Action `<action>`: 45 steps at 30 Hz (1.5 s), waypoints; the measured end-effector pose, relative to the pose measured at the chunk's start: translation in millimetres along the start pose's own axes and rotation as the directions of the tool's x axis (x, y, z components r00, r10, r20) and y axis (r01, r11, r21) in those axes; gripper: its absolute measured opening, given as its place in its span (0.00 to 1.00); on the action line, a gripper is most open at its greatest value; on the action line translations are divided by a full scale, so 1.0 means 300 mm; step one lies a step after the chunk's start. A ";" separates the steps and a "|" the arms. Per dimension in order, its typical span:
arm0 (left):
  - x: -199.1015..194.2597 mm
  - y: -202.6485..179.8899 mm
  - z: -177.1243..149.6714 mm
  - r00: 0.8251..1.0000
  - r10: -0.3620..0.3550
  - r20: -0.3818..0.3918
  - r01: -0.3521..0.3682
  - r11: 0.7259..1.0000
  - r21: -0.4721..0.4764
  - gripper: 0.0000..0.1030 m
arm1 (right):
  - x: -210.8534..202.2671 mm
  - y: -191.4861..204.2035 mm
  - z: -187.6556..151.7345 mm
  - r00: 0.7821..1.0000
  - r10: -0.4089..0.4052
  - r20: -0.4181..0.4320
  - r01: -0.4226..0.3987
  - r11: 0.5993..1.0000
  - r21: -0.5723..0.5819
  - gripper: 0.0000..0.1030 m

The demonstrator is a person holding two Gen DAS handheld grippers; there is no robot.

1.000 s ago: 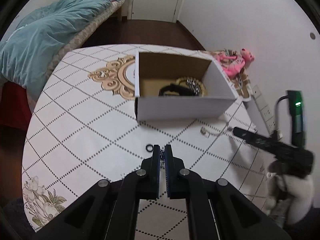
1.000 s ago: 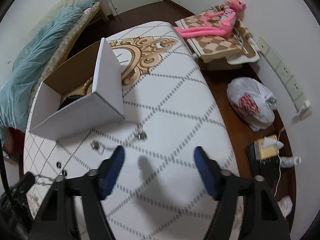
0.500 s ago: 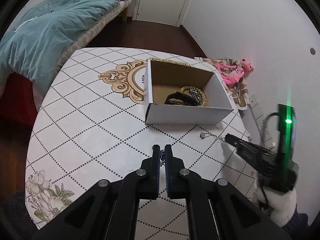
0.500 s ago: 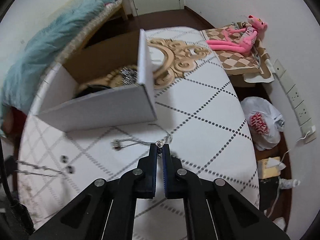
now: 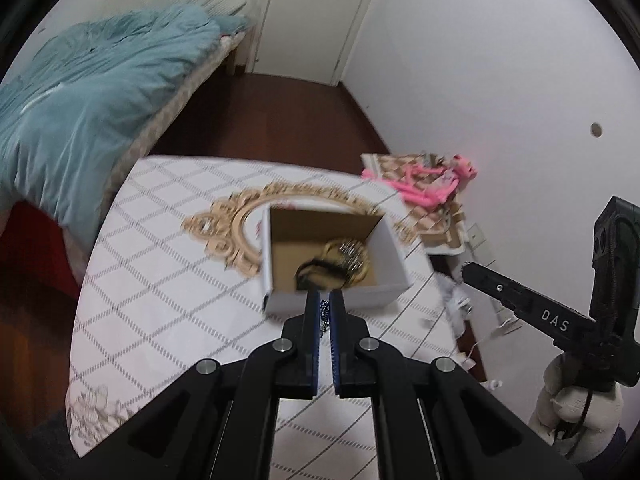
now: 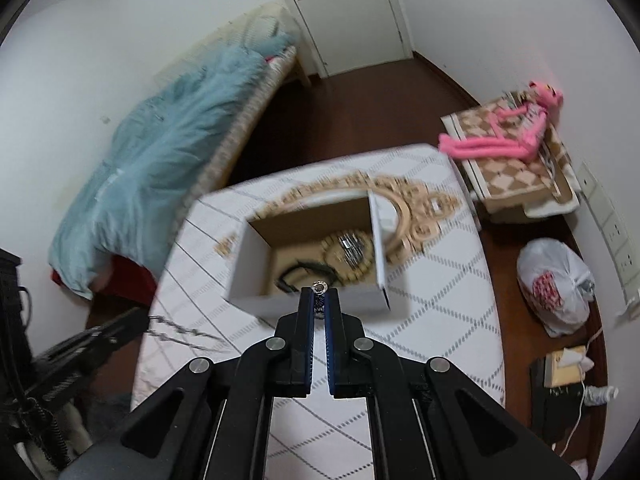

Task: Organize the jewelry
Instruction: 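Carry the silver earring chain into the white box and open the right tool, then lift both tools back from the box toward the small black rings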

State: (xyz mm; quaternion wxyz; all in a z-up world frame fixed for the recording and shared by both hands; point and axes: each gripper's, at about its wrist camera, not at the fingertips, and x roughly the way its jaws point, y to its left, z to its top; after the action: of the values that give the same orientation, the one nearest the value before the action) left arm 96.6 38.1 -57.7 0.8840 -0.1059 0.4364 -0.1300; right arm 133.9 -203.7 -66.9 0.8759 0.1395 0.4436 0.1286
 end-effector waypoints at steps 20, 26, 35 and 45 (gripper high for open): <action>0.445 -0.012 0.300 0.981 -0.001 -0.194 0.015 0.997 0.069 0.02 | 0.331 -0.045 0.229 0.976 -0.059 -0.209 0.052 0.998 -0.038 0.05; 0.535 0.024 0.318 0.968 0.050 -0.246 -0.036 0.997 0.062 0.04 | 0.405 -0.068 0.203 0.956 -0.070 -0.286 0.058 0.997 -0.051 0.05; 0.593 0.086 0.317 0.928 0.214 -0.305 -0.207 0.977 0.055 0.16 | 0.475 -0.066 0.204 0.920 -0.124 -0.372 0.095 0.991 -0.096 0.06; 0.536 0.138 0.307 0.927 0.280 -0.248 -0.279 0.959 0.042 0.92 | 0.508 -0.098 0.194 0.890 -0.170 -0.424 0.153 0.985 -0.074 0.33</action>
State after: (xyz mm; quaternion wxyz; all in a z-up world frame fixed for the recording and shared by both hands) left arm 270.1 32.2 -134.7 0.8312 -0.0228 0.5552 -0.0165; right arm 271.4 -185.4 -157.3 0.7672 0.0536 0.6326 0.0915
